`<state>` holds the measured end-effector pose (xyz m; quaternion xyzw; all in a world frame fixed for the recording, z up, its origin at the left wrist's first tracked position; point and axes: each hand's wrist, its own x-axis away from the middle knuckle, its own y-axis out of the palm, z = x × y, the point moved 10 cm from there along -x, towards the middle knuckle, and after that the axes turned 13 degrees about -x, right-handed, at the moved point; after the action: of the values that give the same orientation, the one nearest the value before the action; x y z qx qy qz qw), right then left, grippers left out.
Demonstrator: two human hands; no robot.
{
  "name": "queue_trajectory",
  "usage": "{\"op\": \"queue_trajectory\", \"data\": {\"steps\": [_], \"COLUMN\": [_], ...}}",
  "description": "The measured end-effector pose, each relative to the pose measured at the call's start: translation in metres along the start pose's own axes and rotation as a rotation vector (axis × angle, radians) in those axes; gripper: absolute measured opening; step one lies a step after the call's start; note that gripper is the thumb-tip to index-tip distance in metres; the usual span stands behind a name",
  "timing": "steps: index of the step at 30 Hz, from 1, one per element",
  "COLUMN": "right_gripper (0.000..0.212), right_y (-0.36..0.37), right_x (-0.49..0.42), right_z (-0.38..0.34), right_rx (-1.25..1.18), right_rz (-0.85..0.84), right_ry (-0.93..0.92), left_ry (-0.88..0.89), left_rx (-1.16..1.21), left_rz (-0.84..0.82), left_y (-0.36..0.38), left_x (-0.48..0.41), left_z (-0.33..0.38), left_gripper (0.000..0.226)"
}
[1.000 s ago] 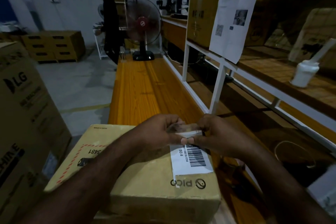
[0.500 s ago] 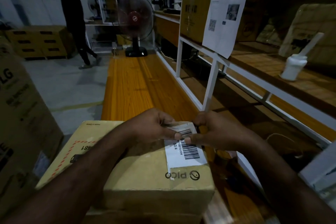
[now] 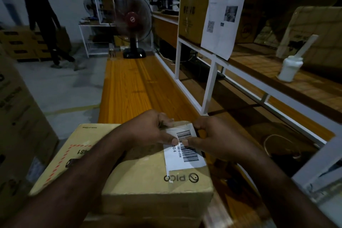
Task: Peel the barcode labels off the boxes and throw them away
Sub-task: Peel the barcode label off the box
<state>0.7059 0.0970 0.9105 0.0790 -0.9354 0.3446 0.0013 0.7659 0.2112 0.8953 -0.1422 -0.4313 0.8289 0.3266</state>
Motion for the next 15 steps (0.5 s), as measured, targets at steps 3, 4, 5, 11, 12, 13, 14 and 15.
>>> {"op": "queue_trajectory", "data": {"steps": [3,4,5,11,12,13,14,15], "right_gripper": [0.013,0.010,0.013,0.008,0.010,0.013,0.014,0.014], "right_y": [0.0022,0.0020,0.0021,0.0032,0.0035,0.0041,0.0044,0.0047], "right_x": [0.0012,0.0011,0.0008,-0.0005,0.0002,0.0011,0.0016,0.0020], "right_z": [0.0022,0.0012,0.0004,0.0021,0.0009,-0.0001,-0.0006,0.0001], "right_rx": [-0.003,-0.006,-0.017,-0.155,-0.177,-0.188,-0.198,-0.203], "right_rz": [0.004,0.021,0.038,0.100,0.098,0.096,0.096,0.098], "right_ry": [0.013,0.010,0.001,-0.039,-0.048,-0.055,-0.058,-0.054], "left_ry": [-0.003,-0.010,-0.018,-0.062,-0.062,-0.061,-0.059,-0.055], "left_rx": [0.009,0.020,0.026,-0.022,-0.011,-0.001,0.006,0.010], "left_rz": [-0.003,-0.003,-0.002,-0.009,-0.013,-0.019,-0.024,-0.025], "left_y": [0.0029,0.0034,0.0038,0.0073,0.0077,0.0082,0.0085,0.0082], "left_x": [-0.0020,-0.0024,-0.0029,-0.0028,-0.0017,-0.0005,0.0003,0.0012], "left_z": [0.0004,0.0002,0.0001,-0.0024,-0.0020,-0.0015,-0.0010,-0.0003], "left_gripper": [0.017,0.017,0.016,0.020,0.020,0.020,0.019,0.019]}}
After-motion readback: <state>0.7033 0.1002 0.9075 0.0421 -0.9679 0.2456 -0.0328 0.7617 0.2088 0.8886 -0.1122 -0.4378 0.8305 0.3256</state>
